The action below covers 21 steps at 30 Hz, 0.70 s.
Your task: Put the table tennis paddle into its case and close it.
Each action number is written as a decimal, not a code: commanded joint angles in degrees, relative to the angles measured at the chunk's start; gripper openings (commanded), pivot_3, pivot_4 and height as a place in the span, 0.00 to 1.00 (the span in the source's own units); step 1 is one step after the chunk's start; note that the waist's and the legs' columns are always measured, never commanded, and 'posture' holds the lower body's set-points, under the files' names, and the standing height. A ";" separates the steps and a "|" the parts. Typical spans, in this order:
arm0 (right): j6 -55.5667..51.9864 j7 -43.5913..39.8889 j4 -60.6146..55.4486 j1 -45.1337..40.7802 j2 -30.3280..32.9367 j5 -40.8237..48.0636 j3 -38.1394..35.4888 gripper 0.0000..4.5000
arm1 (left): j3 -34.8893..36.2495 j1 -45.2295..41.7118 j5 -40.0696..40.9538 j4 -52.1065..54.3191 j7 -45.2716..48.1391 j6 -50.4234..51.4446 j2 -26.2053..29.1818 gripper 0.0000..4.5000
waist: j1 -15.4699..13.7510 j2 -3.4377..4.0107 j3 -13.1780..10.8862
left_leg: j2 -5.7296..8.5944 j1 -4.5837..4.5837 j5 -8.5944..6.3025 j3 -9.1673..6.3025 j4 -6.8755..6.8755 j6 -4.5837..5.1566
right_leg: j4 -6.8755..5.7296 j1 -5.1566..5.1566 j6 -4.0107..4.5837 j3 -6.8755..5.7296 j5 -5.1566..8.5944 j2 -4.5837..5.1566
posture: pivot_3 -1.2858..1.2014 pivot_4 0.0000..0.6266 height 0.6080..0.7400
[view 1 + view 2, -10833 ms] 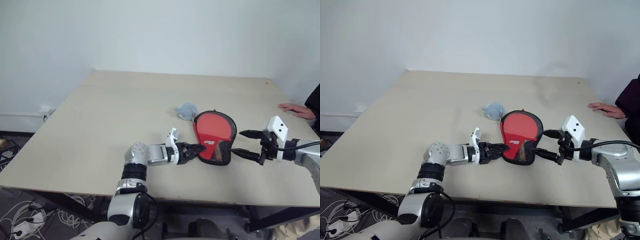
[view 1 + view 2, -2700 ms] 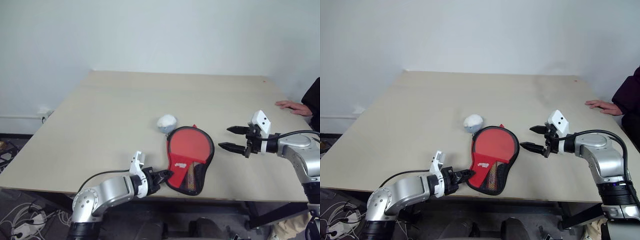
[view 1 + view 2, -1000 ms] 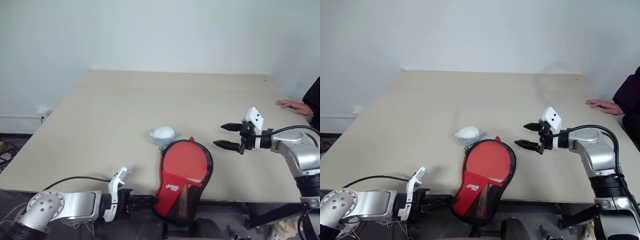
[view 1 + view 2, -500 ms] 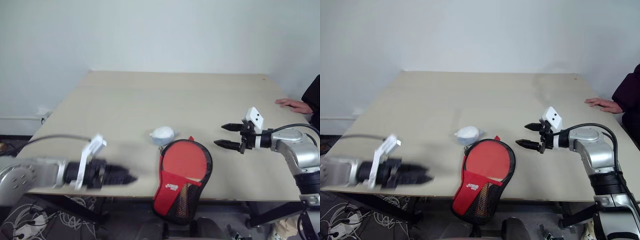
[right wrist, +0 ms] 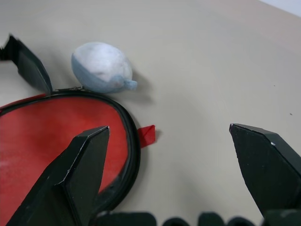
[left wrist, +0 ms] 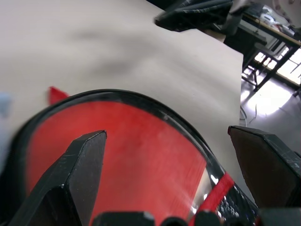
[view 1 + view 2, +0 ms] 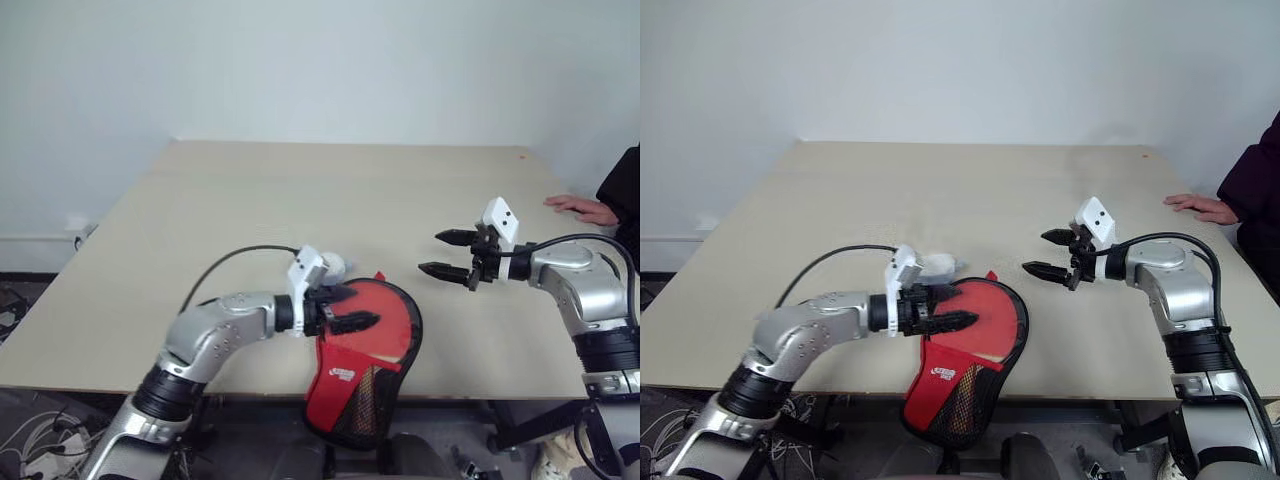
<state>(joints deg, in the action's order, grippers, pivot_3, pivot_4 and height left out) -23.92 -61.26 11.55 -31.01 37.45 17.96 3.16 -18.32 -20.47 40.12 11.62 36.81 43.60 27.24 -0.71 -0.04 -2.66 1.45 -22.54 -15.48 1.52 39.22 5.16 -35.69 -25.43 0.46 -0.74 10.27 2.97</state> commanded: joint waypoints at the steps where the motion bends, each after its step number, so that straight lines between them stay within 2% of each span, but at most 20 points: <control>1: 1.14 0.66 0.14 -2.22 0.23 -0.30 -1.48 0.98 | -2.88 1.63 -8.73 -1.04 -0.05 -6.81 -1.02 0.99 | 0.01 0.00 0.00 | 0.00 0.01 0.01 0.01 0.01 0.01 | 0.00 0.01 -0.04 0.00 0.04 -0.01 | 0.52 0.00 0.92; 12: 0.94 0.68 2.22 -4.61 -0.81 -0.52 -0.60 0.98 | -3.72 7.55 -23.00 -8.75 0.36 -22.98 -4.71 0.99 | -0.04 0.03 0.02 | -0.02 0.00 0.03 0.03 0.17 0.02 | -0.02 0.04 0.02 -0.04 -0.15 0.20 | 0.52 0.00 0.92; 21: 0.64 -0.22 7.37 -9.87 -4.44 -1.79 2.29 0.98 | -3.97 8.63 -27.32 -12.43 1.96 -26.73 -7.61 0.99 | -0.06 0.17 0.11 | -0.01 0.01 0.05 0.03 0.18 0.07 | -0.01 0.07 0.00 -0.15 -0.26 0.34 | 0.52 0.00 0.92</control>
<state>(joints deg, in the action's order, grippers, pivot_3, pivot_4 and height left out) -23.90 -61.34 18.60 -38.37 33.70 16.66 5.54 -21.58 -11.89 14.20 0.95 38.31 17.01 20.12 -0.77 0.13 -2.55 1.44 -22.52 -15.42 1.55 39.41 5.23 -35.70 -25.35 0.46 -0.90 10.00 3.32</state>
